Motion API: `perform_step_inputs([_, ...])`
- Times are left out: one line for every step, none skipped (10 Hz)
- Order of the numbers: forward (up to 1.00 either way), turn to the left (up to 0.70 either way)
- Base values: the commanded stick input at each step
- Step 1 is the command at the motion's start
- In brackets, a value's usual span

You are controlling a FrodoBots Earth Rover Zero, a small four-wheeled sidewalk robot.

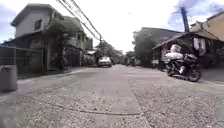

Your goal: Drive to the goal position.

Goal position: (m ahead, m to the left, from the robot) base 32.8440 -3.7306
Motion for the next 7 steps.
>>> perform_step_inputs([1.0,0.0])
perform_step_inputs([1.0,0.0])
perform_step_inputs([1.0,0.0])
perform_step_inputs([1.0,0.0])
perform_step_inputs([1.0,0.0])
perform_step_inputs([1.0,0.0])
perform_step_inputs([1.0,0.0])
